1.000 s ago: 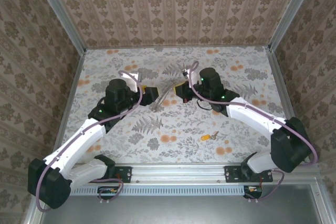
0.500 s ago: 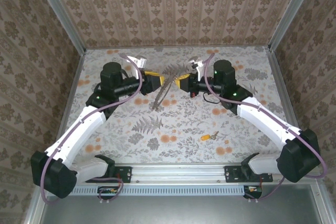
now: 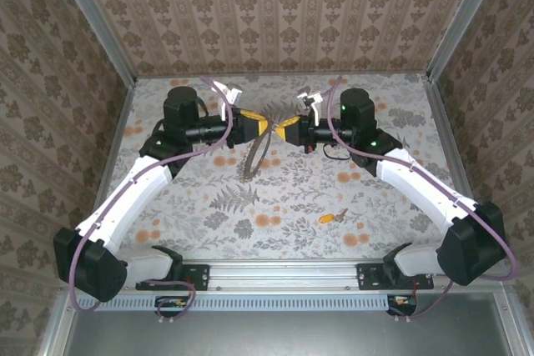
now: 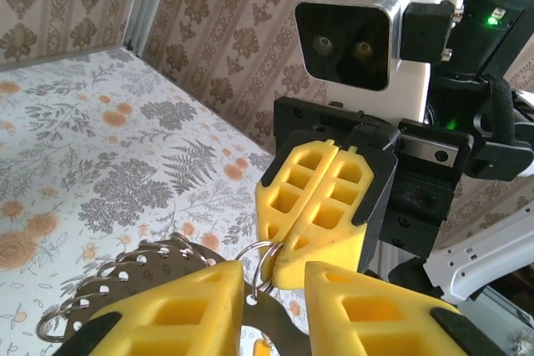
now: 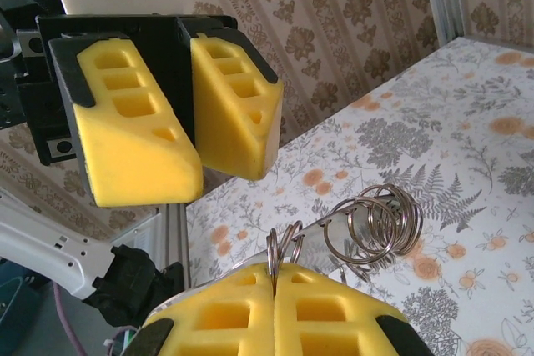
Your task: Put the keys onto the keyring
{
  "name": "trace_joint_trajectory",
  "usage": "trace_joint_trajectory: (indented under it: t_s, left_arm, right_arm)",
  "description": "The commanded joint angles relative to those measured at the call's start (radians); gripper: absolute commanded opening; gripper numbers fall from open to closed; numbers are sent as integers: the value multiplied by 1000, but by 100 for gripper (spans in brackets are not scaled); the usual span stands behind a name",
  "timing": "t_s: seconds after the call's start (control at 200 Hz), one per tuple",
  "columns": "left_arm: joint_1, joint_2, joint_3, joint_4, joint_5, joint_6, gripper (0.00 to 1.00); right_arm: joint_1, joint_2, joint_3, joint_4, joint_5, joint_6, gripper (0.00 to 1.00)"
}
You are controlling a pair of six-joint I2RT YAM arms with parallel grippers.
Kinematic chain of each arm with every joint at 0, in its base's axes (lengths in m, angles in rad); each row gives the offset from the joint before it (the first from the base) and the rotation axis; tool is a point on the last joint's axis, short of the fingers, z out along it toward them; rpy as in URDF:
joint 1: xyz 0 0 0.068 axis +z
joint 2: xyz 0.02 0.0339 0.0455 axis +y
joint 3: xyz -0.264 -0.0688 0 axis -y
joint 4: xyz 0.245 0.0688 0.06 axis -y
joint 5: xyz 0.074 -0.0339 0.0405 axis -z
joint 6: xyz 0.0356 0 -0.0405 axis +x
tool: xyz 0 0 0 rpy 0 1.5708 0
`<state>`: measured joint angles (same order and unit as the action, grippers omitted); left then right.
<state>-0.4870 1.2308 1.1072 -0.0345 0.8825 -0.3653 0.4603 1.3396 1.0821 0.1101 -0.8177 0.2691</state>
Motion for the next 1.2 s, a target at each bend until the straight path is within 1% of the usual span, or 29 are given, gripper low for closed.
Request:
trace_joint_trajectory:
  t_s: [0.0, 0.29, 0.425, 0.705, 0.915, 1.19]
  left_arm:
    - [-14, 25, 39, -19, 58, 28, 25]
    - [-30, 38, 27, -20, 69, 37, 25]
    - [-32, 45, 19, -23, 65, 42, 28]
    - [-23, 28, 8, -31, 6, 63, 36]
    - [-9, 19, 1, -27, -3, 62, 37]
    - [-16, 61, 11, -12, 17, 52, 38]
  right_arm:
    - [-6, 9, 46, 5, -38, 22, 0]
    - [-6, 21, 49, 8, -35, 24, 0]
    - [-6, 23, 49, 12, -37, 30, 0]
    - [-8, 14, 41, 2, -34, 23, 0]
    - [-7, 12, 38, 5, -38, 24, 0]
    - [-6, 15, 35, 17, -47, 31, 0]
